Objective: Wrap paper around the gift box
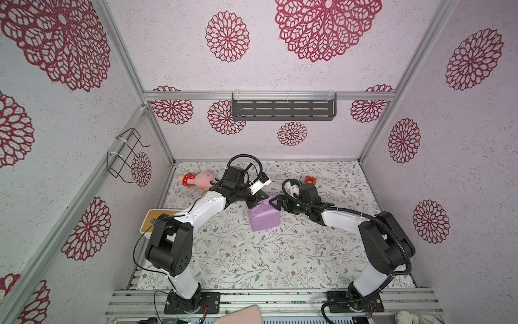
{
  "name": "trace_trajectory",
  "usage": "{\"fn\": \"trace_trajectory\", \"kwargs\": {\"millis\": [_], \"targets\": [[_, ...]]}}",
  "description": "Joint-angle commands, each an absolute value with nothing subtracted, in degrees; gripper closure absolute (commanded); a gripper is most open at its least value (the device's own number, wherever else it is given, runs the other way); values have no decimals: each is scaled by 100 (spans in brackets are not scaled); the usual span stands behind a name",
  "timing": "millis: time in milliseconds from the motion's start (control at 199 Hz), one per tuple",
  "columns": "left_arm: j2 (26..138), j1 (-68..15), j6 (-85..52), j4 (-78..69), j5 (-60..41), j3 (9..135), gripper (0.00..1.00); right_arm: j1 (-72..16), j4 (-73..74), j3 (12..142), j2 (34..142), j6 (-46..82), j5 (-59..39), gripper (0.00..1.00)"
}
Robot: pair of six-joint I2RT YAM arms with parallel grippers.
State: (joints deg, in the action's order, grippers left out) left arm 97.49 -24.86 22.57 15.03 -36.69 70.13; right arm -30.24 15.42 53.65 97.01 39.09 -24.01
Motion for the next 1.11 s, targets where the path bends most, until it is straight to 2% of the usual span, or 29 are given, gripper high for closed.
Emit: {"fn": "trace_trajectory", "kwargs": {"millis": [0, 357, 432, 729, 799, 1101], "targets": [[9436, -2624, 2250, 1333, -3610, 6829, 100, -3058, 1401, 5258, 9708, 4027, -2149, 3], [9404, -2980, 1543, 1138, -3081, 6336, 99, -3057, 1731, 5025, 9461, 4208, -2023, 2], [9399, -2993, 1408, 1136, -2992, 6254, 94, -3047, 1722, 4999, 9308, 4147, -2010, 2], [9422, -3094, 1095, 976, -3041, 5977, 86, -2884, 1055, 5069, 8737, 3772, -2090, 1], [9431, -3103, 1099, 995, -3063, 5960, 82, -2878, 963, 5119, 8667, 3753, -2019, 1], [9334, -3103, 1190, 1118, -3162, 5895, 75, -3082, 1348, 5567, 9305, 4124, -2206, 2]]}}
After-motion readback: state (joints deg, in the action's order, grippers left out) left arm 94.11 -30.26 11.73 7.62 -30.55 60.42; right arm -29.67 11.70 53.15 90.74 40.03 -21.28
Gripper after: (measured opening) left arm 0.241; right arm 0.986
